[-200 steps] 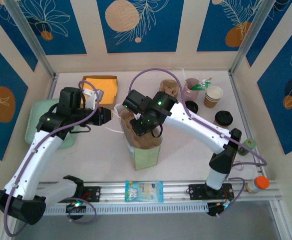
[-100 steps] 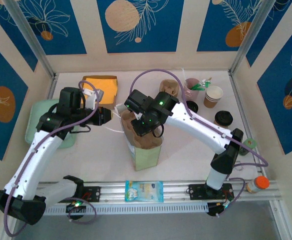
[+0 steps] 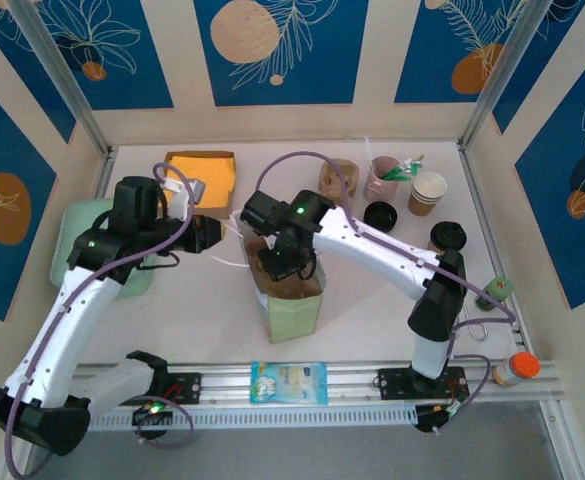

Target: Pack the takeout coffee

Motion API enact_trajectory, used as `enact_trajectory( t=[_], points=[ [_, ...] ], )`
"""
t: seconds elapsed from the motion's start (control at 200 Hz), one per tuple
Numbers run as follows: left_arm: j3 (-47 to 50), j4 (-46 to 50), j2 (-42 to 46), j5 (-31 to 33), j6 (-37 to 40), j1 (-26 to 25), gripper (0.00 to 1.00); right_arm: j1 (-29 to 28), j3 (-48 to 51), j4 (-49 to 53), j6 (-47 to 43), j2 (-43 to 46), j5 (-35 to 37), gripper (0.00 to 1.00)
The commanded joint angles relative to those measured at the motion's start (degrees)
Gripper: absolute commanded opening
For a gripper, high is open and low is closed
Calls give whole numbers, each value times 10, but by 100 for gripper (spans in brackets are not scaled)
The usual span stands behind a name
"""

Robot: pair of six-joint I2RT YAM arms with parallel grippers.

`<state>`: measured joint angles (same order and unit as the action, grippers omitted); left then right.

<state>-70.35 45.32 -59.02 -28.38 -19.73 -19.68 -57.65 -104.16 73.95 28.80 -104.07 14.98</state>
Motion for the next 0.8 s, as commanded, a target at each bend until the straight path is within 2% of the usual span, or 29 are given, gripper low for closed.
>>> enact_trajectory(
  t=[0.0,0.795],
  points=[
    [6,-16,14,-20,-13,-7,12,4,14,-4,24,-15,-9,21],
    [14,-44,25,-35,-29,-11,12,9,127,-102,72,-72,-38,21]
  ],
)
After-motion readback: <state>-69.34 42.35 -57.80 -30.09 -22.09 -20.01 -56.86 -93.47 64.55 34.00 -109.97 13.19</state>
